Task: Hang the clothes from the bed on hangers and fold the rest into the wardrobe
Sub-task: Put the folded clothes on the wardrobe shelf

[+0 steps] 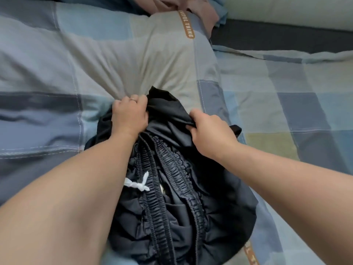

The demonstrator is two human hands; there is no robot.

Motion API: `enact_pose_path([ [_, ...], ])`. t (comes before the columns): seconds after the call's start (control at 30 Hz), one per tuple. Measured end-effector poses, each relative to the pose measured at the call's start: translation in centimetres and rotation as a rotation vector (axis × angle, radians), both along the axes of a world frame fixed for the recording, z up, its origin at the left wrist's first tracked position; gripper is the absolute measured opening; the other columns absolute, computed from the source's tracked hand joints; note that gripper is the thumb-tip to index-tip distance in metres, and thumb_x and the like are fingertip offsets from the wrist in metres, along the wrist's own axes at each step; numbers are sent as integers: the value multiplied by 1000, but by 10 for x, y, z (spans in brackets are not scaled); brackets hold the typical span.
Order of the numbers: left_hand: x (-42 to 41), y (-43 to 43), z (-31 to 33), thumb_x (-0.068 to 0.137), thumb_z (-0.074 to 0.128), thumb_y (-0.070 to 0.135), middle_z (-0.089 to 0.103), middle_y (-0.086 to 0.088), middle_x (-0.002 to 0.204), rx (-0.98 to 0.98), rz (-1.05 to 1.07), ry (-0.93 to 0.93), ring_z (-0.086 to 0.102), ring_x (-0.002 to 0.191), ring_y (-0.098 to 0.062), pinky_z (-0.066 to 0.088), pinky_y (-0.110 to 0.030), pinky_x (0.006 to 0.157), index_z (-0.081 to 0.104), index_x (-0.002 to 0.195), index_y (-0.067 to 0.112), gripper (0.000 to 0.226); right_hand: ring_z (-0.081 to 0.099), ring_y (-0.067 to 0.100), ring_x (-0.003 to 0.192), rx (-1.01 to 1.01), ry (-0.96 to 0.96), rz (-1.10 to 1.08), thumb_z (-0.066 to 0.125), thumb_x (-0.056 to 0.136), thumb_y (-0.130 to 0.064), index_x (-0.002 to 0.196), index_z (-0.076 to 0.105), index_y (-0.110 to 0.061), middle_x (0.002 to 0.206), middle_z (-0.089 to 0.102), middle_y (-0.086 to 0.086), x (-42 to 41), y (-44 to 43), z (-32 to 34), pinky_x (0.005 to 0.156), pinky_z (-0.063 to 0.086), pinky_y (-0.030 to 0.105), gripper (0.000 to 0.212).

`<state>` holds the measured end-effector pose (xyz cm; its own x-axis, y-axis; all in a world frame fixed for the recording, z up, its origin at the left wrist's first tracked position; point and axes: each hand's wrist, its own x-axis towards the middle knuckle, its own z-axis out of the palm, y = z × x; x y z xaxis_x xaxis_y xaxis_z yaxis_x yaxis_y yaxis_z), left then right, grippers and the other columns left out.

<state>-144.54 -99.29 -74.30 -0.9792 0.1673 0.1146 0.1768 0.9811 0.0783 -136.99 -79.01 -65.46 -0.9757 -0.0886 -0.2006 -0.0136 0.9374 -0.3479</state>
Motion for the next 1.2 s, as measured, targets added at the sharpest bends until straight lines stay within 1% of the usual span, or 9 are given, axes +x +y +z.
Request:
enact_pose_path([
  [0.17,80,5,21,98,43,25,64,-12,97,9,-90,-125,62,90,-36,32,-40,71,49,104,10,18,48,33,78,-81,-105,-107,50,100,-27,98,50,-24,81,53,-1,80,24,12,63,39,39,4],
  [0.33,202,19,56,93,57,20,64,-13,87,143,-96,-205,62,83,-39,35,-42,69,56,95,8,13,58,29,82,-231,-206,-254,57,98,-28,83,51,-30,82,63,-2,170,51,28,70,49,38,16],
  [0.43,289,36,70,86,64,18,65,-14,80,155,-112,-287,63,76,-39,36,-40,65,63,91,7,13,59,25,69,-278,-275,-354,60,96,-24,73,52,-30,65,60,-6,237,71,31,57,41,31,25],
  [0.53,378,63,84,83,61,23,67,-20,74,198,-48,-368,64,69,-41,47,-42,68,71,91,5,22,58,24,73,-345,-315,-438,62,94,-17,77,58,-26,67,61,-6,312,91,33,61,34,31,20],
  [0.7,498,120,116,93,47,39,71,-17,95,288,-59,-613,64,93,-39,44,-41,77,71,103,15,35,63,28,85,-464,-351,-625,60,93,-11,81,64,-24,83,70,5,429,132,58,70,44,34,18],
  [0.83,576,165,154,97,54,42,67,-8,95,412,-84,-867,61,94,-32,49,-42,78,63,90,20,25,58,23,74,-534,-279,-710,62,89,-8,72,60,-23,70,64,-2,515,176,102,57,40,25,23],
  [0.93,630,197,202,94,60,37,59,-3,87,455,-73,-825,58,90,-29,42,-37,71,66,89,20,19,54,20,69,-645,-222,-737,61,86,-3,72,61,-18,68,65,3,572,205,153,55,40,18,21],
  [1.03,677,223,268,91,64,33,47,6,84,469,-37,-717,52,82,-24,34,-34,65,61,82,26,12,55,18,72,-776,-195,-745,59,86,1,78,66,-10,74,70,12,624,224,217,66,50,33,15],
  [1.2,729,253,381,83,65,20,48,9,82,537,-27,-622,54,74,-19,32,-31,60,57,72,21,14,61,-1,67,-865,-124,-726,61,88,1,79,70,-19,71,70,-11,690,250,333,64,49,15,24],
])
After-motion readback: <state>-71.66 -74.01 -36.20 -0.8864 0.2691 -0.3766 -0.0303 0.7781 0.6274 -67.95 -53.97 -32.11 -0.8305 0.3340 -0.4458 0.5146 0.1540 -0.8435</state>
